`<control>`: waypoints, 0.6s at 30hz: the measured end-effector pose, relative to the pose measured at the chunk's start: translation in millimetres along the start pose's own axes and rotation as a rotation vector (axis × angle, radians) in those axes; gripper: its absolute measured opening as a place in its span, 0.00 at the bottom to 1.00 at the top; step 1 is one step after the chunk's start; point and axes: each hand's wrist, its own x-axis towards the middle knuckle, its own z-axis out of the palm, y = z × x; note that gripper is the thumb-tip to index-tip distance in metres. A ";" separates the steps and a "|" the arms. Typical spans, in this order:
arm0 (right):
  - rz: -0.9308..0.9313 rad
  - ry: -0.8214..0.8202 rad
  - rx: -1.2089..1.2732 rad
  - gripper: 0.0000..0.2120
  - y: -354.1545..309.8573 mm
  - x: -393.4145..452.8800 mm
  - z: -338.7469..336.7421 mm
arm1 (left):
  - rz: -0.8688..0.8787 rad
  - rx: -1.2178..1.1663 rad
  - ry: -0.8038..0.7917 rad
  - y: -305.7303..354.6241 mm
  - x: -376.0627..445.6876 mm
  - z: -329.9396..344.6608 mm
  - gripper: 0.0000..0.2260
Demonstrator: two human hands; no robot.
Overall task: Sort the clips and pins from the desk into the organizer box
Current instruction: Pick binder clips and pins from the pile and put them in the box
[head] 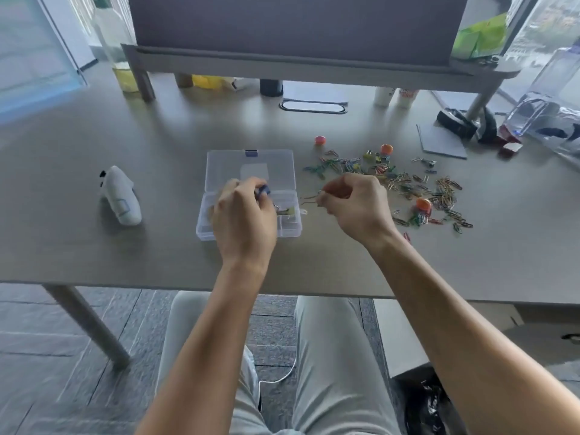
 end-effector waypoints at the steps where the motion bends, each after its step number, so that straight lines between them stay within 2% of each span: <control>1: 0.004 -0.010 0.002 0.05 -3.1 1.7 5.1 | -0.013 -0.004 0.010 -5.0 0.9 -2.6 0.09; 9: 0.024 -0.109 -0.019 0.04 -16.7 12.2 33.8 | -0.121 -0.018 0.046 -23.3 6.6 -14.4 0.03; 18: 0.045 -0.186 -0.063 0.03 -18.6 11.3 33.6 | -0.155 -0.077 0.013 -26.9 7.3 -12.1 0.05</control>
